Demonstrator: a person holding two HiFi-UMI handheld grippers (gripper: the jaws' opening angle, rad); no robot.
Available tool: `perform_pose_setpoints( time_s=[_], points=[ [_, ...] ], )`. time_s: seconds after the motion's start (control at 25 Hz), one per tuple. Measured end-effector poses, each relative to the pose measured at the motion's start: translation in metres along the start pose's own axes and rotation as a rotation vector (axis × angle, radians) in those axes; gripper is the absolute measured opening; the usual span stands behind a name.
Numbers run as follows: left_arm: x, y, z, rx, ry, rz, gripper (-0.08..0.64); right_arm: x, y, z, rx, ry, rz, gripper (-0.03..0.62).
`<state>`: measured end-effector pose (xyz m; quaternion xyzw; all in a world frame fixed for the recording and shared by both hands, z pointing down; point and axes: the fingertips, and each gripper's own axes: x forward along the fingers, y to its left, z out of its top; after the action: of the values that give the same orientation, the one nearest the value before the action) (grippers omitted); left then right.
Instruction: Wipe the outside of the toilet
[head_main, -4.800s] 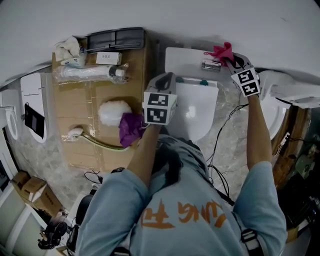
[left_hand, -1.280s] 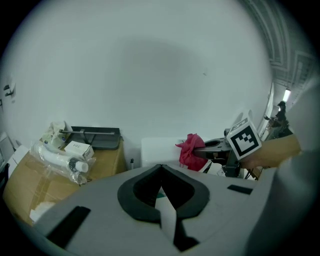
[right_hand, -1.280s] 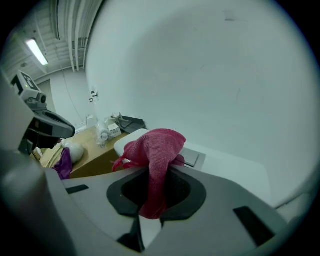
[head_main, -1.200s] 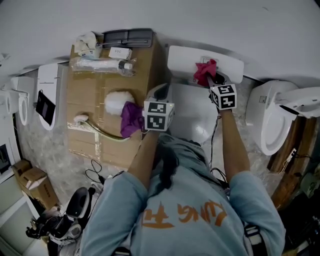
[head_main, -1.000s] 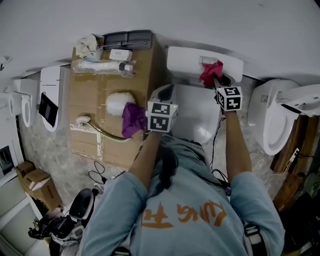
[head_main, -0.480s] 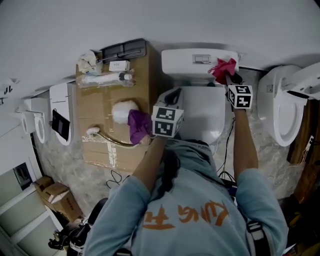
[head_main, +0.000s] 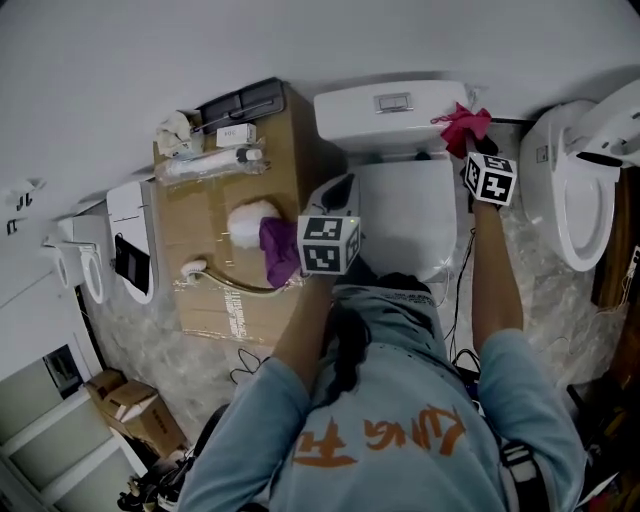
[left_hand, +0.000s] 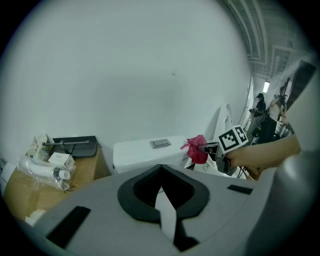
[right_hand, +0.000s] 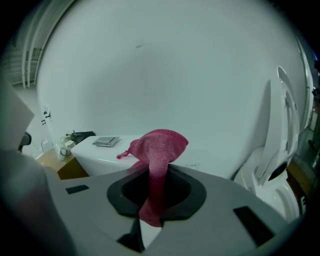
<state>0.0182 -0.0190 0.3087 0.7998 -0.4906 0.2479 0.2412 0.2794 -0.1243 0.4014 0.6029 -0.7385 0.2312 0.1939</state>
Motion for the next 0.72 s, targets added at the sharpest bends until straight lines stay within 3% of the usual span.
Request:
perform_pose_setpoints(
  time_s=[0.2,0.48,0.72],
  points=[
    [-0.017,0.009,-0.011,-0.066,-0.078,0.026,0.025,-0.044,0.056,-0.004,-0.216,-0.116,0.125,0.065],
    [-0.034,0.039,-0.05,-0.14,-0.149,0.092,0.025,-0.071,0.128,-0.038,-0.172,-0.169,0.254,0.066],
    [-0.035,0.051,-0.078,-0.182,-0.179,0.08,0.025,-0.068,0.184,-0.059,-0.144,-0.157,0.362,0.067]
  ],
)
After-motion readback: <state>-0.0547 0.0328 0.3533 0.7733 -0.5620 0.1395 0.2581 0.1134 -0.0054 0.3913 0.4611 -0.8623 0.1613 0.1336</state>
